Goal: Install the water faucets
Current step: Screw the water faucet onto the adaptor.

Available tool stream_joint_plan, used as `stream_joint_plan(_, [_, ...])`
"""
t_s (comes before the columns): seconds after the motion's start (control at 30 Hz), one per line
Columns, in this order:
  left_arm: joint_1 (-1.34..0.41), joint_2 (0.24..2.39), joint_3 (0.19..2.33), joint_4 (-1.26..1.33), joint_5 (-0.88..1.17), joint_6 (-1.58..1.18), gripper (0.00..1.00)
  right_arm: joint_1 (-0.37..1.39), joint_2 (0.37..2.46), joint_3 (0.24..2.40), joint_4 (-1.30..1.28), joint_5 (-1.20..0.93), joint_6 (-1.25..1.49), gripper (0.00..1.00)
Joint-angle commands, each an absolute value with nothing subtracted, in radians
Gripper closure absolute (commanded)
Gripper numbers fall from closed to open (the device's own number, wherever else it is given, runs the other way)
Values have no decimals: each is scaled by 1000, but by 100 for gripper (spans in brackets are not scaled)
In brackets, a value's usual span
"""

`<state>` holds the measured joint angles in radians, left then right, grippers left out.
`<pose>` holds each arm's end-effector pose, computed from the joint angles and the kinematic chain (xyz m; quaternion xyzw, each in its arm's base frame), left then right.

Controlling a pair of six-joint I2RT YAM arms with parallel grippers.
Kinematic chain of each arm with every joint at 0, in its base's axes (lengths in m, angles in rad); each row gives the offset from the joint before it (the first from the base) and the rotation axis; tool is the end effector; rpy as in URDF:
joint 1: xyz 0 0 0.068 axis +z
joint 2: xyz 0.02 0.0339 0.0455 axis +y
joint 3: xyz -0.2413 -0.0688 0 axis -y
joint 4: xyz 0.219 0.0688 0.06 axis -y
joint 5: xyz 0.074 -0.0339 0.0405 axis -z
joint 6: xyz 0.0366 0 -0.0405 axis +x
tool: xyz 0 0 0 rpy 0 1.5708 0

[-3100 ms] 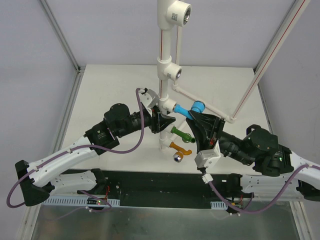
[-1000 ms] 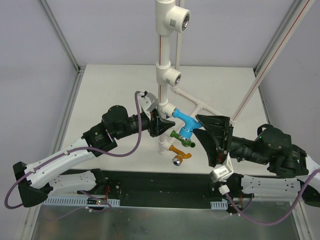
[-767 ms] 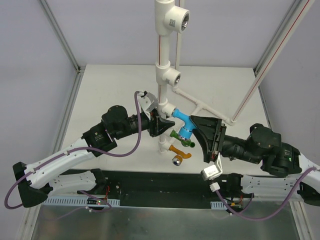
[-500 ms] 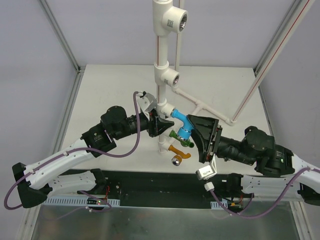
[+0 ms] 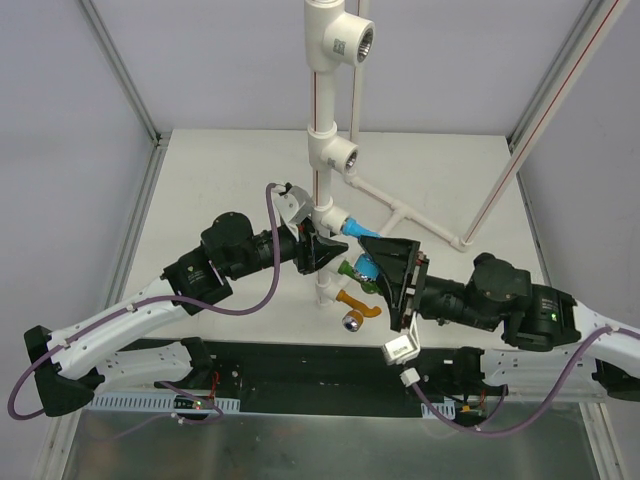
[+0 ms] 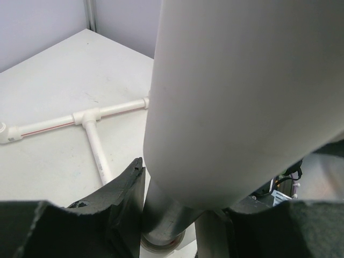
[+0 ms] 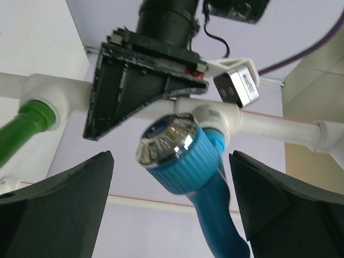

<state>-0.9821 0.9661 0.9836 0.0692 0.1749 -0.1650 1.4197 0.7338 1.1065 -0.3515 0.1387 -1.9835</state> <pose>0.1115 -0.1785 0.3854 0.3265 0.5922 -0.4480 0.5847 0.0250 0.1309 0.4131 -0.6984 -0.0419 -0.2449 0.6712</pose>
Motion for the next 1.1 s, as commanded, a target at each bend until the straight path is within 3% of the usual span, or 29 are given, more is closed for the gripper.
stream_joint_plan(0.0, [-989, 968, 977, -8, 189, -339, 100, 1453, 785, 1150, -449, 104, -1976, 1])
stream_joint_plan(0.07, [-989, 969, 976, -8, 192, -337, 100, 1462, 793, 1158, -463, 103, -1948, 5])
stream_joint_plan(0.13, [-988, 966, 976, -8, 192, -337, 100, 1471, 801, 1151, -486, 133, -1928, 31])
stream_joint_plan(0.23, [-988, 962, 970, -8, 190, -337, 100, 1471, 776, 1085, -410, 167, -1863, 92])
stream_joint_plan(0.33, [-988, 956, 966, -8, 186, -337, 100, 1473, 752, 1033, -342, 236, -1769, 93])
stream_joint_plan(0.4, [-989, 957, 968, -8, 186, -336, 100, 1473, 750, 1011, -283, 313, -1662, 100])
stream_joint_plan(0.5, [-988, 966, 971, -8, 187, -339, 100, 1480, 767, 1012, -132, 438, -1348, 100])
stream_joint_plan(0.83, [-988, 976, 971, -3, 195, -341, 100, 1482, 860, 1333, -192, 615, -262, 100])
stream_joint_plan(1.07, [-988, 976, 968, -3, 209, -354, 100, 1448, 850, 1381, -337, 793, 341, 100])
